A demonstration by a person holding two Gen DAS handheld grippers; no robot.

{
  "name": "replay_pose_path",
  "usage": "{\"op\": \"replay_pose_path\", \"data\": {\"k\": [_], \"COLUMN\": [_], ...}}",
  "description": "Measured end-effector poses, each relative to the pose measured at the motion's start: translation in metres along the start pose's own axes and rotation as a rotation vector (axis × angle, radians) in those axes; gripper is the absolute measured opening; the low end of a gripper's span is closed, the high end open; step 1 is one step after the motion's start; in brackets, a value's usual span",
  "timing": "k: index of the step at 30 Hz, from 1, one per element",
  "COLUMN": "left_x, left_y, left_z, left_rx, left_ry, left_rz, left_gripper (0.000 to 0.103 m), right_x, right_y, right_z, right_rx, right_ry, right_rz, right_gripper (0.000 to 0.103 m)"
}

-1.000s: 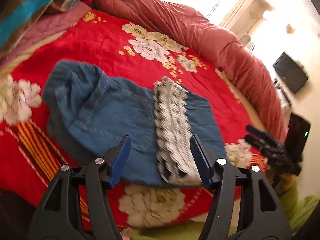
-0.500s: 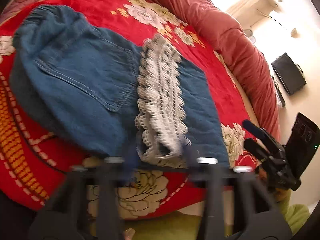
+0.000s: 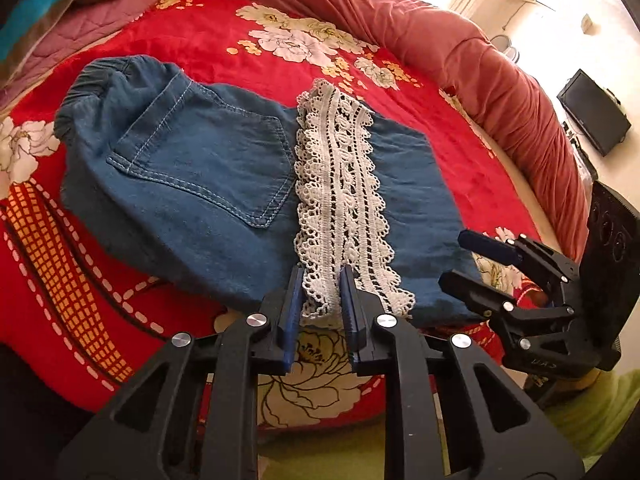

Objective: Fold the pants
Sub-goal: 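Lay the folded leg flat and open the left tool, then grasp the elastic waistband with the right tool and lift it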

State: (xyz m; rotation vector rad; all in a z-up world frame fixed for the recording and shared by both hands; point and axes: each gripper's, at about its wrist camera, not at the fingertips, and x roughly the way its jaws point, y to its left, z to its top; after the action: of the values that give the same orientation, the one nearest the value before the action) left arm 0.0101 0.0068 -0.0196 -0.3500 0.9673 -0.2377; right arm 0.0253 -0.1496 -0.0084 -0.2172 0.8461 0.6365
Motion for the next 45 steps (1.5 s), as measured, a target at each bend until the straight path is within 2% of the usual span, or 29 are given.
{"op": "replay_pose_path", "data": {"k": [2, 6, 12, 18, 21, 25, 28, 30, 32, 36, 38, 42, 45], "left_x": [0.003, 0.007, 0.009, -0.001, -0.006, -0.016, -0.025, -0.031, -0.038, -0.049, -0.054, -0.065, -0.073], "left_y": [-0.002, -0.003, -0.003, -0.006, -0.008, -0.009, -0.009, -0.009, -0.008, -0.003, 0.000, 0.006, 0.012], "left_z": [0.000, -0.002, 0.000, 0.002, 0.002, 0.001, 0.001, 0.000, 0.000, 0.000, 0.001, 0.002, 0.003], "left_rx": [0.009, 0.019, 0.015, 0.023, 0.028, 0.028, 0.031, 0.032, 0.032, 0.026, 0.018, 0.007, 0.000], "left_ry": [0.003, 0.013, 0.015, -0.001, -0.009, -0.029, -0.050, -0.065, -0.081, -0.117, -0.129, -0.164, -0.180], "left_rz": [0.007, 0.016, 0.016, 0.024, 0.027, 0.039, 0.056, 0.067, 0.080, 0.109, 0.116, 0.139, 0.147], "left_gripper": [0.013, 0.017, 0.018, 0.018, 0.021, 0.023, 0.028, 0.035, 0.042, 0.054, 0.062, 0.081, 0.088], "right_x": [0.004, 0.006, 0.008, -0.010, -0.017, -0.025, -0.032, -0.034, -0.039, -0.045, -0.048, -0.054, -0.057], "right_y": [-0.002, -0.014, -0.013, -0.024, -0.024, -0.026, -0.028, -0.030, -0.030, -0.031, -0.030, -0.027, -0.024], "right_z": [-0.005, -0.019, -0.023, -0.019, -0.018, -0.016, -0.014, -0.012, -0.010, -0.005, -0.001, 0.008, 0.019], "right_rx": [-0.002, 0.028, 0.040, 0.114, 0.117, 0.126, 0.140, 0.140, 0.144, 0.152, 0.149, 0.133, 0.120], "right_ry": [0.026, 0.074, 0.077, 0.041, 0.024, 0.002, -0.020, -0.028, -0.043, -0.067, -0.082, -0.102, -0.118], "right_rz": [-0.009, -0.030, -0.034, 0.017, 0.018, 0.019, 0.018, 0.018, 0.015, 0.020, 0.019, 0.016, 0.022], "right_gripper": [0.051, 0.050, 0.051, 0.052, 0.060, 0.062, 0.072, 0.073, 0.084, 0.086, 0.092, 0.093, 0.093]}}
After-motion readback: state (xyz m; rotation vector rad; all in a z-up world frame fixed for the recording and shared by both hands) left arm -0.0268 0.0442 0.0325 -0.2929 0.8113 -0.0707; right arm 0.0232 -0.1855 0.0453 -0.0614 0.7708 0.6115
